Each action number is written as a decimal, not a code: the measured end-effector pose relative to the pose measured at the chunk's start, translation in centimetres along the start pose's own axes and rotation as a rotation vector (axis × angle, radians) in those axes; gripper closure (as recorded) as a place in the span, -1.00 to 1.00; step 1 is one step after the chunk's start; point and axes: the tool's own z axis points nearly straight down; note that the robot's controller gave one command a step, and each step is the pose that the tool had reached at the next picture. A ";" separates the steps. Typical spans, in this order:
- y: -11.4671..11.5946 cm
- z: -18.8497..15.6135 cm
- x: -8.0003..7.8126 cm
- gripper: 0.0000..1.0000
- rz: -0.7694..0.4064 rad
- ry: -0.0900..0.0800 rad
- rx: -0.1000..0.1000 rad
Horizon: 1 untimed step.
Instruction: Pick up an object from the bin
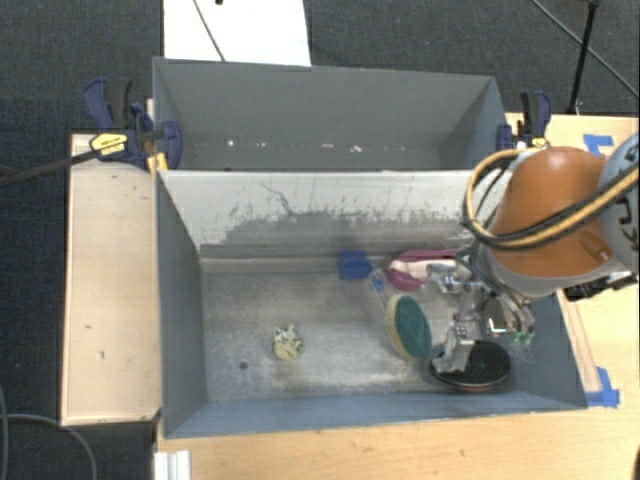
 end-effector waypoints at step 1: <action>-4.0 10.4 0.4 -1.00 0.029 -0.001 -0.001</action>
Offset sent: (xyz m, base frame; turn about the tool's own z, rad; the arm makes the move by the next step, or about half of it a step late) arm -0.0041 -0.0391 -0.1011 0.0235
